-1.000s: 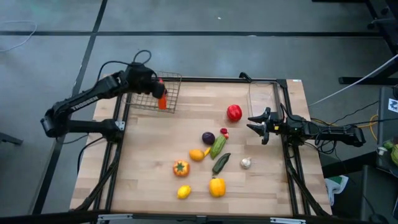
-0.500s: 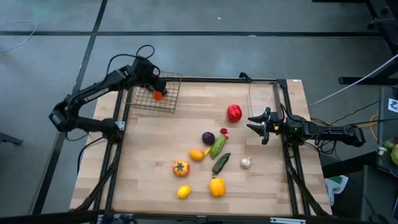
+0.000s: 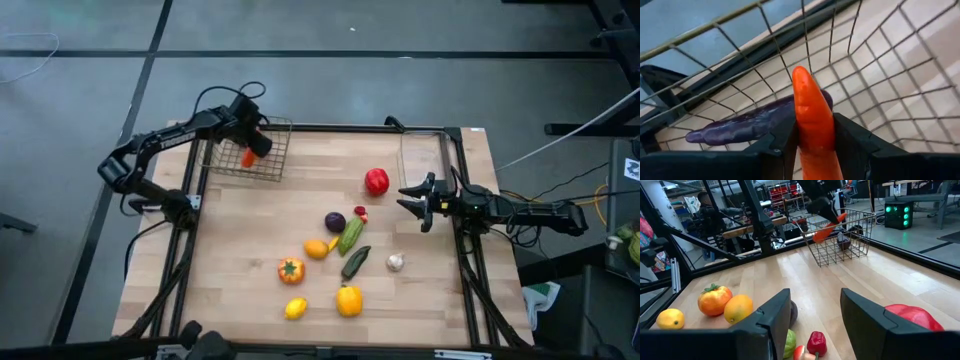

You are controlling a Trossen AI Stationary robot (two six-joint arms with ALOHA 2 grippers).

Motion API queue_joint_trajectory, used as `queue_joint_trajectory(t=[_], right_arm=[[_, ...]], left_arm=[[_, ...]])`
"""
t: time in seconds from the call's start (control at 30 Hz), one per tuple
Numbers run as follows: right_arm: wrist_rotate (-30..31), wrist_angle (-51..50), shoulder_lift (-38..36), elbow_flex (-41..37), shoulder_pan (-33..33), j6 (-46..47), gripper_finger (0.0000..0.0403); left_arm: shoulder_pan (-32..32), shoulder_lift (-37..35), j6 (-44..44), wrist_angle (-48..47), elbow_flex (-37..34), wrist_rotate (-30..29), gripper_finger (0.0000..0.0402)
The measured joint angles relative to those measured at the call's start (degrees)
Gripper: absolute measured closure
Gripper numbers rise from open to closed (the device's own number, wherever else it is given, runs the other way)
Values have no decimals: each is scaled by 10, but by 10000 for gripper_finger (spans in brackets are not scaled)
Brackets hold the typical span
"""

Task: Sort produce into baskets
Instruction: Put the orange carrot into the silver wire basket, then put the top yellow lemon into the transparent bin

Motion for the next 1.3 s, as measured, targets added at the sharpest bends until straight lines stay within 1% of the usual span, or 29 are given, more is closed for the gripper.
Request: queue_joint_trajectory(t=[0.27,0.5,0.57,0.77,0.9,1.03,1.3], right_arm=[[0,0,0,0,0,0,230],[0,0,0,0,0,0,230],[0,0,0,0,0,0,230],[0,0,0,0,0,0,230],[0,0,0,0,0,0,230],[0,0,0,0,0,0,230],[0,0,0,0,0,0,230]], left_arm=[[1,17,58,-2,0,0,292],[2,17,69,-2,0,-3,289],[2,17,69,-2,0,-5,277],[2,17,70,-2,0,-7,215],[2,17,63,-2,0,-8,186],[2,17,63,-1,0,-8,173],[2,17,60,3,0,-8,176]])
